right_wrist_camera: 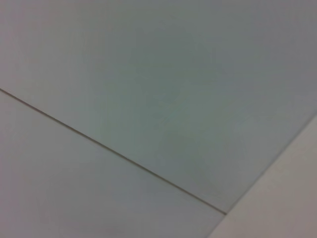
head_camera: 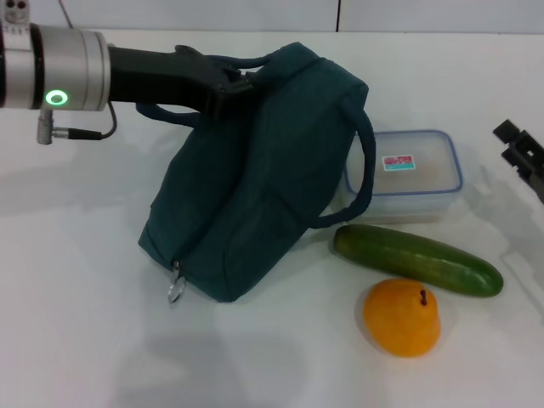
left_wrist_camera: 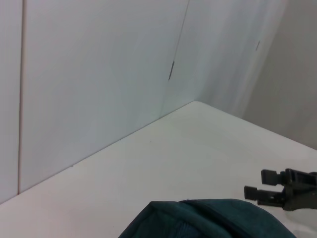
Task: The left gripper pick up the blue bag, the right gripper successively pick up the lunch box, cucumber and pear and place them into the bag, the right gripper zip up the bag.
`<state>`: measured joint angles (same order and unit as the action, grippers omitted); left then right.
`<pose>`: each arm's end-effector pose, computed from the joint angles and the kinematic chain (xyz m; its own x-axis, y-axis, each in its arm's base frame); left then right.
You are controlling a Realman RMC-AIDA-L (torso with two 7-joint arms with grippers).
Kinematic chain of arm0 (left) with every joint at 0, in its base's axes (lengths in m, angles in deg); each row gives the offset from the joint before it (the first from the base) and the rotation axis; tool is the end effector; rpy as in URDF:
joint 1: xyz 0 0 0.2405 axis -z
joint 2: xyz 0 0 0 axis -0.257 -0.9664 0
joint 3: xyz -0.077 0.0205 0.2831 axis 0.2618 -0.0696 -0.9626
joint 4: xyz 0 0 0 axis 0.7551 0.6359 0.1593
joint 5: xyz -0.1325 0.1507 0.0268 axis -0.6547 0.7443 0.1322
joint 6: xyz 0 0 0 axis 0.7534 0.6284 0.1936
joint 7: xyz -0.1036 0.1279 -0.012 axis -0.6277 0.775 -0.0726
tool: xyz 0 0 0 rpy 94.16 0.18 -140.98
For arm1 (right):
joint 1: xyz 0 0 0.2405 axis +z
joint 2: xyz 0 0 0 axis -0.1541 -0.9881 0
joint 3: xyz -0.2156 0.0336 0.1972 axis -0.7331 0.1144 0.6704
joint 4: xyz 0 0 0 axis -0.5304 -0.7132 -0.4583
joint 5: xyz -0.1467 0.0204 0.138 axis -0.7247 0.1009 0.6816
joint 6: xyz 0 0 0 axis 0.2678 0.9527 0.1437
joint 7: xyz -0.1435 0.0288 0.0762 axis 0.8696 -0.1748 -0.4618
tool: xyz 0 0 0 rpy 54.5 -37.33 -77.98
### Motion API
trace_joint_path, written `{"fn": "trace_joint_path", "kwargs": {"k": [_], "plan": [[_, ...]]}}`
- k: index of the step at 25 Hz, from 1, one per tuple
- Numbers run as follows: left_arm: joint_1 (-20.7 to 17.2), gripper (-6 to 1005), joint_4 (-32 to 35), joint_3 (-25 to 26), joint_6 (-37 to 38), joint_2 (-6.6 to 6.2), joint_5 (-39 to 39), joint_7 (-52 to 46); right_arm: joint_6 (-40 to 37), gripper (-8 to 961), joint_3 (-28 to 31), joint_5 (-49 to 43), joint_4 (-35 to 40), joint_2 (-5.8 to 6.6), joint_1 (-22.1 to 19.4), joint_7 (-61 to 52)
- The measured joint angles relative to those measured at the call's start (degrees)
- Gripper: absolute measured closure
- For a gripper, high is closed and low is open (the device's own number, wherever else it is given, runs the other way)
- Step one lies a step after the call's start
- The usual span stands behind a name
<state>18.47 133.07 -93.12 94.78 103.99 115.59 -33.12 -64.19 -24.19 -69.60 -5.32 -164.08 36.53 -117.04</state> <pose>-0.1904 0.3947 -0.0124 0.8256 0.3935 0.4044 0.4932 -0.8515 -0.1781 0.3445 0.3315 -0.0442 -0.1557 -0.4099 -0.8987 -0.9311 -0.2429 0.2721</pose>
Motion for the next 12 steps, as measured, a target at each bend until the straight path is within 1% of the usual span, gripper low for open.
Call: {"fn": "trace_joint_path", "kwargs": {"k": [8, 12], "plan": [[-0.28, 952, -0.02, -0.75, -0.62, 0.0, -1.15, 0.23, 4.04, 204, -0.27, -3.48, 0.59, 0.0, 1.54, -4.73], [-0.35, 952, -0.05, -0.75, -0.63, 0.0, -1.27, 0.56, 4.86, 204, -0.57, -3.89, 0.62, 0.0, 1.98, -6.89]]}}
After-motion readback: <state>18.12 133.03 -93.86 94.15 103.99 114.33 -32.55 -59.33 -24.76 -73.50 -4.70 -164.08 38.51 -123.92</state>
